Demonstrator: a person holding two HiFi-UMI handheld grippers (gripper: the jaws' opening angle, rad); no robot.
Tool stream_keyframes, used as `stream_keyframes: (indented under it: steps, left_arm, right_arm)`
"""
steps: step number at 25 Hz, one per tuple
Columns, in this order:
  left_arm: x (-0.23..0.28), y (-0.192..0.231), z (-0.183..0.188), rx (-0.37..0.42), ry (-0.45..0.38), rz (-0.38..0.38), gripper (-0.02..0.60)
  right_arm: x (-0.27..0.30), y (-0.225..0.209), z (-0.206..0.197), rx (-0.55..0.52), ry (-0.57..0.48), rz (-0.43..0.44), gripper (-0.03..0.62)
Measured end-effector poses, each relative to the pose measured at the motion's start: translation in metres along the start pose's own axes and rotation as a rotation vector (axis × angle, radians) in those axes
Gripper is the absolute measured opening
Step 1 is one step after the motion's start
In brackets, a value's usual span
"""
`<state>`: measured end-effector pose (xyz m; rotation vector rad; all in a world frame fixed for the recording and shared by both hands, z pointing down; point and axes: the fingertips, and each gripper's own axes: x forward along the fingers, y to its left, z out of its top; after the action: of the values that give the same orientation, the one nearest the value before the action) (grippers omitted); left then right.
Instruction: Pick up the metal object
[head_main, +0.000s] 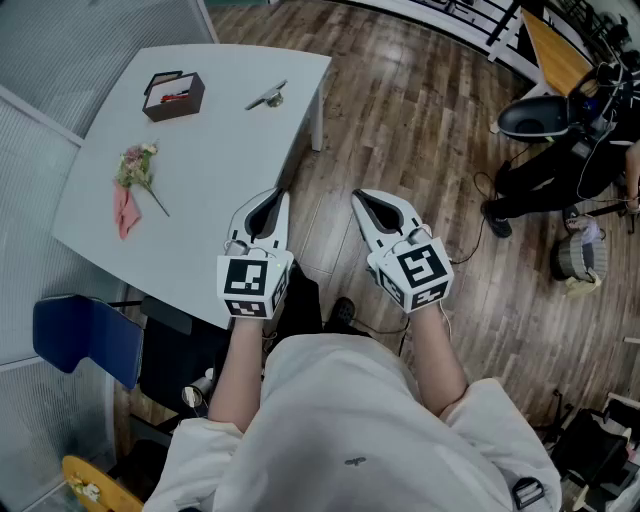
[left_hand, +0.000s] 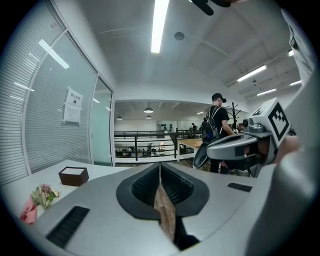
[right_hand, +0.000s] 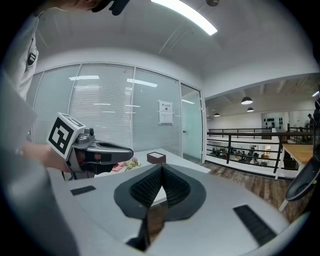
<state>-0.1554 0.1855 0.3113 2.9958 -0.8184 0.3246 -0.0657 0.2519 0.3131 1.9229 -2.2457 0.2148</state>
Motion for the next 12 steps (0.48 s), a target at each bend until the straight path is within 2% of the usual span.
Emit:
stream_keyframes:
  steps: [12]
  left_arm:
    - [-0.019,-0.003,0.008,0.013,-0.011,0.024,0.026]
  right_arm:
    - [-0.012,0.013,0.001,0.038,-0.015,0.042,0.005]
